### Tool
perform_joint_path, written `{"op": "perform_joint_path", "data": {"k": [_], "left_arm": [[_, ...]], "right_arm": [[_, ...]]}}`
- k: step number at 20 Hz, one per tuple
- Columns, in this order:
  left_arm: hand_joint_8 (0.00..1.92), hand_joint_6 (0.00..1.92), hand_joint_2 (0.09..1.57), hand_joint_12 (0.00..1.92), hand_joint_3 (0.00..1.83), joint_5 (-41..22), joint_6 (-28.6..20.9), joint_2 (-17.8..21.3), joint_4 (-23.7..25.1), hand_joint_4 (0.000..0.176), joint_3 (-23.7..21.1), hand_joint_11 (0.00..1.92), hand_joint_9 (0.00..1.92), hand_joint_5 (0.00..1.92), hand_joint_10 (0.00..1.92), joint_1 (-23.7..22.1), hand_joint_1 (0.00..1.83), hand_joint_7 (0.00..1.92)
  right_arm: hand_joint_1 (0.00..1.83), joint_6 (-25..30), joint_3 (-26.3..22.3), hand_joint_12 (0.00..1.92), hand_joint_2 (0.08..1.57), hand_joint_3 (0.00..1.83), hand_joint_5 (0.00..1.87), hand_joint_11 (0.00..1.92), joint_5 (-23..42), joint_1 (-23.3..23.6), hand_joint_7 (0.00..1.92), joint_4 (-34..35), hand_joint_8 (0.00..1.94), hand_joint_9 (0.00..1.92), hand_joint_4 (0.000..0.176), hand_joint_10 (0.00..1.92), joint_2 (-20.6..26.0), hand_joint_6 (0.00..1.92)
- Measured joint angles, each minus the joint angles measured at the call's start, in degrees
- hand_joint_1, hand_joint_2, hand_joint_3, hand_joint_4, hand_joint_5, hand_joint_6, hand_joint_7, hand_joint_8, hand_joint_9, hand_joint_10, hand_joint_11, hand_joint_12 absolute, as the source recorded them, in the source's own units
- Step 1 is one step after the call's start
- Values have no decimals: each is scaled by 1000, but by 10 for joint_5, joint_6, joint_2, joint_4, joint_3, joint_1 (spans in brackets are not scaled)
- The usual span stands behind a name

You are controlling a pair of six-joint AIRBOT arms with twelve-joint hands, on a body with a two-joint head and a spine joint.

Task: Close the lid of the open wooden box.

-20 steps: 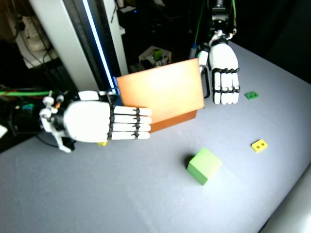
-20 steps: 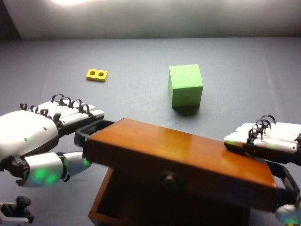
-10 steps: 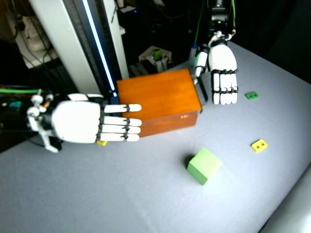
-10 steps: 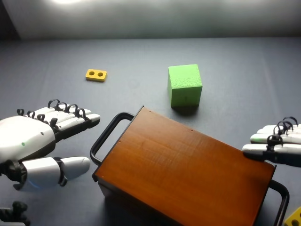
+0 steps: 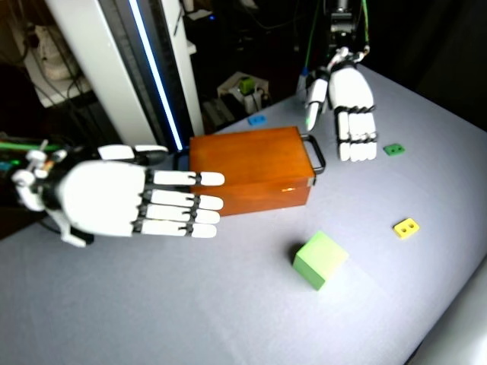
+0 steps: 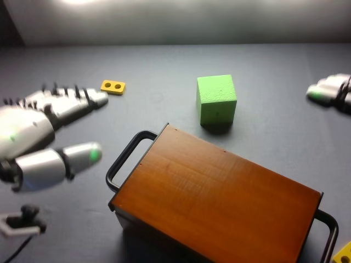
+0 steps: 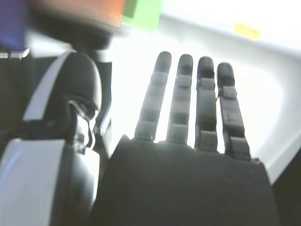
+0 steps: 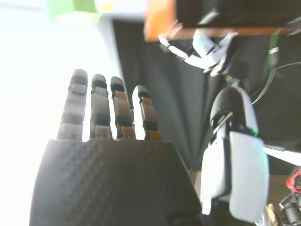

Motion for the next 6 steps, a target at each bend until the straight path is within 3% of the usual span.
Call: {"op": "perform_joint_path", "data": {"k": [1,2,3,4,6], "left_arm": [[8,6,1383,889,0,-26,0,0,-2,0,0,0,244,222,13,-6,0,226],[11,10,1417,988,4,-63,0,0,-2,0,0,0,264,241,17,-16,0,248],[4,6,1427,1075,5,-79,0,0,-1,0,0,0,250,237,9,-23,0,238],[0,2,1449,1138,9,-105,0,0,1,0,0,0,214,229,3,-34,0,205],[0,0,1445,1152,6,-153,0,-1,-3,0,3,0,191,188,0,-43,0,174]], "right_arm": [[331,-9,2,0,1133,7,0,0,19,0,0,19,0,0,103,0,-2,0],[366,-18,7,0,1140,7,0,0,52,0,0,44,0,0,92,0,-11,0],[379,-18,9,0,1158,14,0,0,68,0,0,57,0,0,41,0,-16,0],[251,-24,14,0,1190,23,0,0,86,6,0,70,0,0,78,0,-23,0],[273,-25,21,0,1195,16,0,0,122,20,0,85,0,0,75,0,-31,0]]}}
